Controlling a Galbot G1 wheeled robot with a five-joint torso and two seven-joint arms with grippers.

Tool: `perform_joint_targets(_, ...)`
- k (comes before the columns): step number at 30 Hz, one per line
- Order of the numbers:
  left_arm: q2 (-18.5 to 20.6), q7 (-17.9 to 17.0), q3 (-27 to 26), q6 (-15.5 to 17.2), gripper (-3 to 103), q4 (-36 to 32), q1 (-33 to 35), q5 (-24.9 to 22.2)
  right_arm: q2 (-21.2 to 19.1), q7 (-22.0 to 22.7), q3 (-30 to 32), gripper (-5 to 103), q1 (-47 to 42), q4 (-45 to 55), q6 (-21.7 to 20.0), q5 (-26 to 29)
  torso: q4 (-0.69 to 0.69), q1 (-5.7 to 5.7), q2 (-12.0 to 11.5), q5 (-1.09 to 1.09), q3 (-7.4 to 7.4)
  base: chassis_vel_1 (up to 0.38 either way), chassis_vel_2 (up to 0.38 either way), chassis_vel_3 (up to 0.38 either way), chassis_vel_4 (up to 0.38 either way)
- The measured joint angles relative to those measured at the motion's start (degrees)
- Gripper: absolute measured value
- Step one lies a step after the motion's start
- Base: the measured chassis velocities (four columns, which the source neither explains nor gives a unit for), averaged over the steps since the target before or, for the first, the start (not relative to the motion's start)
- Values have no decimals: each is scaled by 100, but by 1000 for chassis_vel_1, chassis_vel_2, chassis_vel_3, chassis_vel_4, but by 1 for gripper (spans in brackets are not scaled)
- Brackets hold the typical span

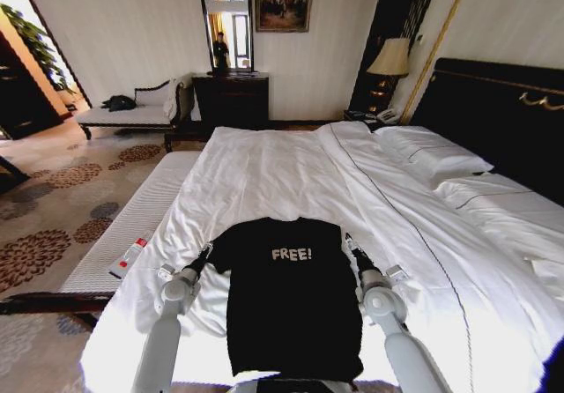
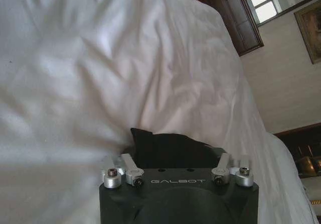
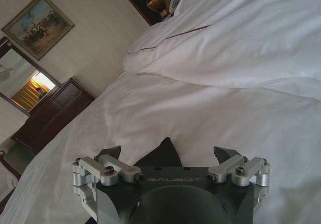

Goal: Fold the clothes on the bed.

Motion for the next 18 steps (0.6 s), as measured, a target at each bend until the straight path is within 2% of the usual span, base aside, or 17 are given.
perform_joint_targets(1,6,6,-2,-5,72,-5,6,2,3,1,-5,100,4,-2,0,-1,0,0,0,0,0,0,0,0,0)
perform_joint_targets(4,25,41,-2,-26,56,-16,9,18,19,6,-26,100,13,-8,-1,-12,0,0,0,0,0,0,0,0,0)
perform_joint_targets(7,23,48,6,-26,50,-36,5,23,21,12,-29,100,13,-10,-2,-14,0,0,0,0,0,0,0,0,0)
perform_joint_targets(8,15,56,19,-26,40,-63,9,46,21,17,-29,100,13,-10,-2,-16,0,0,0,0,0,0,0,0,0)
perform_joint_targets(11,3,62,28,-26,34,-116,41,69,15,21,-28,100,13,-10,-3,-16,0,0,0,0,0,0,0,0,0)
perform_joint_targets(15,14,71,21,-25,13,-216,120,80,6,23,-29,100,31,-27,-5,-14,0,0,0,0,0,0,0,0,0)
perform_joint_targets(17,17,71,20,-25,13,-218,123,82,6,24,-32,100,35,-30,-5,-14,0,0,0,0,0,0,0,0,0)
perform_joint_targets(18,28,72,17,-25,8,-221,129,90,8,26,-41,100,43,-36,-5,-14,0,0,0,0,0,0,0,0,0)
